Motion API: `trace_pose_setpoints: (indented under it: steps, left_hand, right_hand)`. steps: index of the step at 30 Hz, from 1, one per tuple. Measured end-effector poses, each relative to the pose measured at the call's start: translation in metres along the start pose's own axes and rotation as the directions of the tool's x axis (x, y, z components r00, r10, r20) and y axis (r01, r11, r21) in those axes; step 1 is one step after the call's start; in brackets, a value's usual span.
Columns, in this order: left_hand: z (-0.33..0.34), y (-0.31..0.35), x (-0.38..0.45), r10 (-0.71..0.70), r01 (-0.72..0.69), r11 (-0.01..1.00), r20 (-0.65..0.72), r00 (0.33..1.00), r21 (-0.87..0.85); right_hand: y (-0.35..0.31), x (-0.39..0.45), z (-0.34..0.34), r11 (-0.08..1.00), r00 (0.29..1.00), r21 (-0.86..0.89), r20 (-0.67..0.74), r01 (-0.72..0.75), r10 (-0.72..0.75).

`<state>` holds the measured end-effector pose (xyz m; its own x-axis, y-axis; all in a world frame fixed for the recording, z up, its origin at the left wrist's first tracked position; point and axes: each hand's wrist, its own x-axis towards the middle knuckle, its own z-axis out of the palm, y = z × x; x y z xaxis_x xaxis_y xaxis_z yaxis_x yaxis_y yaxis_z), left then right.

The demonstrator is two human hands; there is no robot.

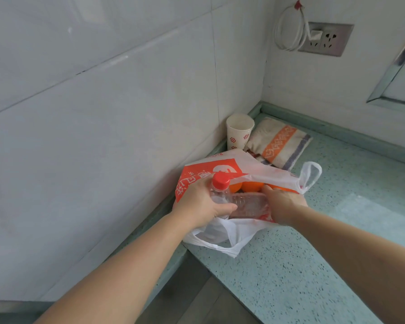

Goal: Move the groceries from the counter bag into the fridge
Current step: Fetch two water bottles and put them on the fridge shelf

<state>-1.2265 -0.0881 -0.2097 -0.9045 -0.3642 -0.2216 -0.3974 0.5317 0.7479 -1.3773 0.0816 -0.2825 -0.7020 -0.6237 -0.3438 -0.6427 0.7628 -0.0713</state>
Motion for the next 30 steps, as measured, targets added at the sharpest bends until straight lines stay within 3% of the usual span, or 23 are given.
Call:
trace_pose_setpoints:
  steps: [5, 10, 16, 20, 26, 30]
  left_hand:
    - [-0.003, 0.005, 0.001, 0.014, -0.013, 1.000, 0.013, 1.000, -0.026]
    - [0.000, 0.012, 0.000, 0.068, -0.067, 0.996, 0.014, 0.998, -0.065]
    - [-0.001, 0.016, -0.004, 0.038, -0.036, 0.999, 0.060, 0.997, -0.031]
    - [-0.002, 0.022, -0.001, 0.031, -0.033, 0.999, 0.113, 0.993, 0.009]
    - [-0.004, 0.025, 0.006, 0.027, -0.031, 0.998, 0.072, 0.997, 0.050]
    - [0.000, 0.021, 0.003, 0.022, -0.021, 1.000, 0.046, 0.999, -0.022]
  right_hand:
    - [0.008, -0.007, -0.003, 1.000, 1.000, -0.021, 0.007, 0.017, -0.017]
    - [0.017, -0.025, -0.016, 0.970, 0.967, 0.202, 0.188, 0.133, -0.171]
    - [0.013, -0.043, -0.061, 0.900, 0.962, 0.432, 0.211, 0.066, -0.172]
    - [0.001, -0.057, -0.103, 0.895, 0.979, 0.419, 0.066, 0.150, -0.194]
    - [-0.021, -0.071, -0.131, 0.955, 0.965, 0.195, -0.183, 0.222, -0.187]
    - [-0.013, -0.069, -0.102, 0.890, 0.940, 0.418, -0.339, 0.182, -0.033]
